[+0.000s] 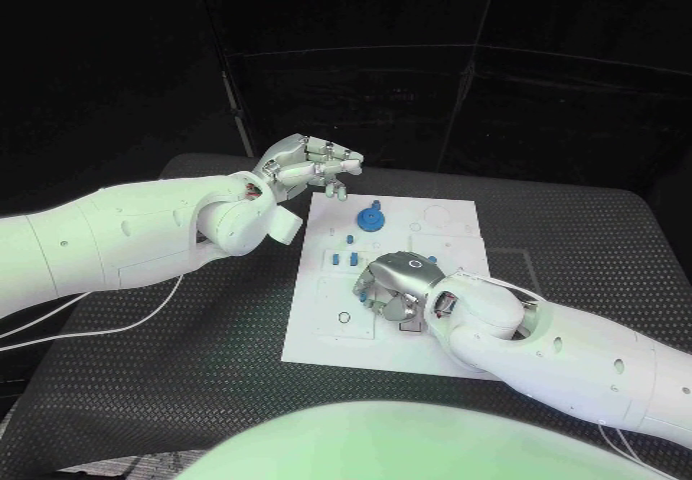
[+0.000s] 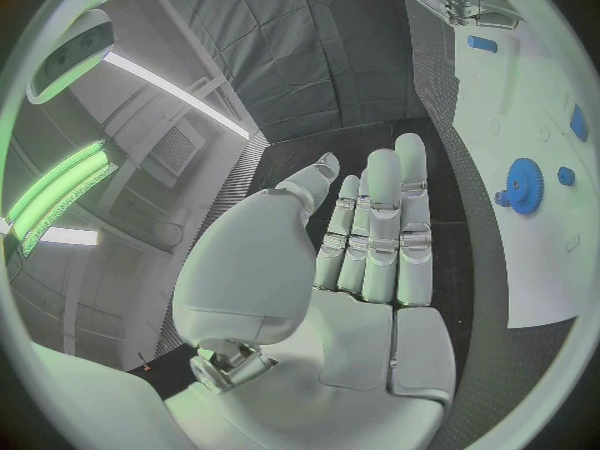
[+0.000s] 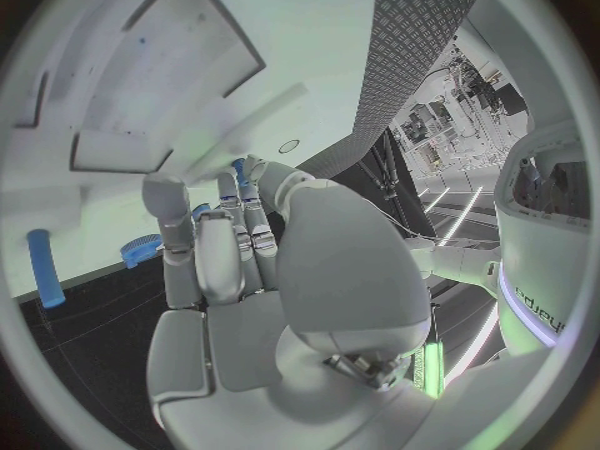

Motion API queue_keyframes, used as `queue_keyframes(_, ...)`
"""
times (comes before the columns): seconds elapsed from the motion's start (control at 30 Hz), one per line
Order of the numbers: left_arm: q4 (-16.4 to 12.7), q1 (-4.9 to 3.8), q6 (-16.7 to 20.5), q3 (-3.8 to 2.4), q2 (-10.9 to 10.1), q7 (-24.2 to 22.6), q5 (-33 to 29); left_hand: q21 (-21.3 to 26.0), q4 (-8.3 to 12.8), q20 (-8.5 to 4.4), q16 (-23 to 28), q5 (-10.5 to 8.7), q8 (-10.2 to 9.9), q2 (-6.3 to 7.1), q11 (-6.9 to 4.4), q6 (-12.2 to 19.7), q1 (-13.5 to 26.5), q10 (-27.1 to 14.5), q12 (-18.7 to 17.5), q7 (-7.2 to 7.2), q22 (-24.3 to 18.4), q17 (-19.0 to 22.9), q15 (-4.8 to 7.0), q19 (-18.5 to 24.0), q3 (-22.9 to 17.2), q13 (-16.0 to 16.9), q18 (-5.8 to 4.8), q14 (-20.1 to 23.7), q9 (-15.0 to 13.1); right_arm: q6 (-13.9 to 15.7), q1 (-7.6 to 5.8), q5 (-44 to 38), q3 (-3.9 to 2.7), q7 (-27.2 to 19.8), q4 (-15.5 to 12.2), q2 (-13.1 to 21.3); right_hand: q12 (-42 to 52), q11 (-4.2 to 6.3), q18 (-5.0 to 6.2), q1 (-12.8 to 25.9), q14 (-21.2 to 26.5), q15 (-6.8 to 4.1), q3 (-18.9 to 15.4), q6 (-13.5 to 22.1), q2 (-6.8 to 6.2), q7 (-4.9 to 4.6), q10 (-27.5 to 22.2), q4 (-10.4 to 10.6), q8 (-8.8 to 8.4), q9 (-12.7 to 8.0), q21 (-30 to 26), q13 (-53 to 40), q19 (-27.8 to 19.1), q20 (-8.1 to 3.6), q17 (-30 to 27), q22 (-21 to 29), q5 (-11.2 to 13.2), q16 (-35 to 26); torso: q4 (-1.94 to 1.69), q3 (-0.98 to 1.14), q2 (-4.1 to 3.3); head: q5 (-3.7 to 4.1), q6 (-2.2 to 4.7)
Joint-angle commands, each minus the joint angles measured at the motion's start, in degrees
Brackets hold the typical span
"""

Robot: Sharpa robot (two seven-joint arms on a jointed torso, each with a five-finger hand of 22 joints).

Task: Assemble the parts on the task board

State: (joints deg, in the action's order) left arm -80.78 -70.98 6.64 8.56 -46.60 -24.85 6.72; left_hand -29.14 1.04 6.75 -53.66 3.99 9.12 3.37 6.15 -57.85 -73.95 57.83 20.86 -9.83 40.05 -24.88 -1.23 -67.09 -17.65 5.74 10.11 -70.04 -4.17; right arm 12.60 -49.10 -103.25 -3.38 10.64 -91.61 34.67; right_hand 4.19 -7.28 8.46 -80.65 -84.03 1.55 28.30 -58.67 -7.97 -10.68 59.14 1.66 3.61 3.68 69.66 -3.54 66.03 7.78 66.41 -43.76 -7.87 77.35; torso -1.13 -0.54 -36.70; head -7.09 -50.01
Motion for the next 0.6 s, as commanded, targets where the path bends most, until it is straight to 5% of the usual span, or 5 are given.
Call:
queue_keyframes(0.03, -0.03, -0.11, -0.94, -0.06, 0.04, 0.11, 0.02, 0.24, 0.16, 0.37, 0.38, -0.18, 0.21, -0.13, 0.03, 0.27, -0.31, -0.26, 0.26, -0.31, -0.05, 0.08, -0.12, -0.13, 0.19, -0.05, 0.32, 0.43, 0.05, 1.06, 0.10, 0.01, 0.14, -0.37, 0.01, 0.02, 0.16, 0.00, -0.01, 0.44, -1.37, 0.47, -0.52, 0.36, -0.15, 0.04, -0.68, -0.04, -0.01, 0.04, -0.34, -0.04, -0.58, 0.05, -0.07, 0.10, 0.24, -0.20, 0.04, 0.01, 0.00, 0.00, 0.01)
queue_keyframes(0.33, 0.11, -0.10, -1.16, -0.05, 0.05, 0.32, 0.02, 0.34, 0.11, 0.40, 0.43, -0.18, 0.18, -0.14, 0.08, 0.41, -0.25, -0.50, 0.24, -0.34, -0.14, 0.12, -0.16, -0.16, 0.34, -0.08, 0.32, 0.44, 0.07, 5.07, 0.22, 0.11, 0.13, -0.37, -1.07, 0.64, 0.39, 0.07, 0.42, 1.12, -1.00, 0.48, -2.46, 3.52, -1.00, 0.48, -3.20, -0.38, -0.11, -0.05, -1.67, -0.15, -1.73, 0.19, -1.38, 2.39, 0.09, -0.93, 0.06, 0.06, 0.06, 0.20, 0.01)
queue_keyframes(0.6, 0.29, -0.09, -1.22, -0.05, -0.01, 0.41, 0.02, 0.37, 0.11, 0.41, 0.44, -0.18, 0.16, -0.14, 0.10, 0.48, -0.24, -0.58, 0.24, -0.35, -0.18, 0.13, -0.17, -0.17, 0.38, -0.09, 0.32, 0.44, 0.08, 12.19, 0.49, 2.91, 0.08, -2.11, -3.48, 3.09, 1.36, 0.15, 0.61, 1.17, -0.77, 0.42, -3.72, 4.43, -0.96, 0.56, -3.81, -0.61, 0.01, 0.07, -2.55, -0.31, -2.35, 0.12, -2.47, 3.82, -0.45, -1.54, 0.20, 0.00, 0.15, 0.52, 0.01)
